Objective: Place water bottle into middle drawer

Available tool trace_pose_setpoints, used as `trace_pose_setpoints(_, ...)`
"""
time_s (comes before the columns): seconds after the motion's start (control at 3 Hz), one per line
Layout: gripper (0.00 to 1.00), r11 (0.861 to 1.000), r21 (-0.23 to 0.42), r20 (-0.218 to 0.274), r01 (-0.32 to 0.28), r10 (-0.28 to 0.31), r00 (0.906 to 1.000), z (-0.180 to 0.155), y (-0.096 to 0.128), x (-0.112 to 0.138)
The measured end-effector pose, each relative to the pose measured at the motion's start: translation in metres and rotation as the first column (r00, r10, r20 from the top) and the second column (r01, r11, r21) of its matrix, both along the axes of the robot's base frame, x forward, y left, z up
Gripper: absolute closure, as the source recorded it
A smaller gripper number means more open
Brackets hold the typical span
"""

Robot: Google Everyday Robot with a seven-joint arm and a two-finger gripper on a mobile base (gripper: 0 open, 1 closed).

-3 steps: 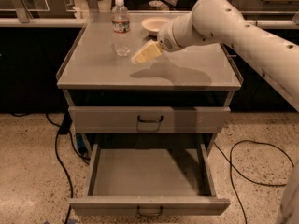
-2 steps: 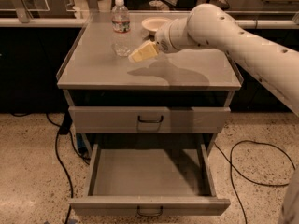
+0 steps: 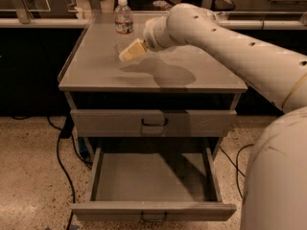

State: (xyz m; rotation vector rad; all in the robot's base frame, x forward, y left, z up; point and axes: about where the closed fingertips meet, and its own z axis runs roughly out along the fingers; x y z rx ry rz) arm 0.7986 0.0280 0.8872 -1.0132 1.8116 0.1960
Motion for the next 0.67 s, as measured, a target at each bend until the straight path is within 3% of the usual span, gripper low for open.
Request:
trace_pose_setpoints(0.33,0.00,0.999,-0.020,-0.032,0.028,-0.028,0.9991,-0.0068,0.0321,0.0369)
trace_pose_setpoints(0.67,0.00,0.999,-0.020,-0.032,0.028,-0.028,0.9991,-0.0068,0.0321,0.0369)
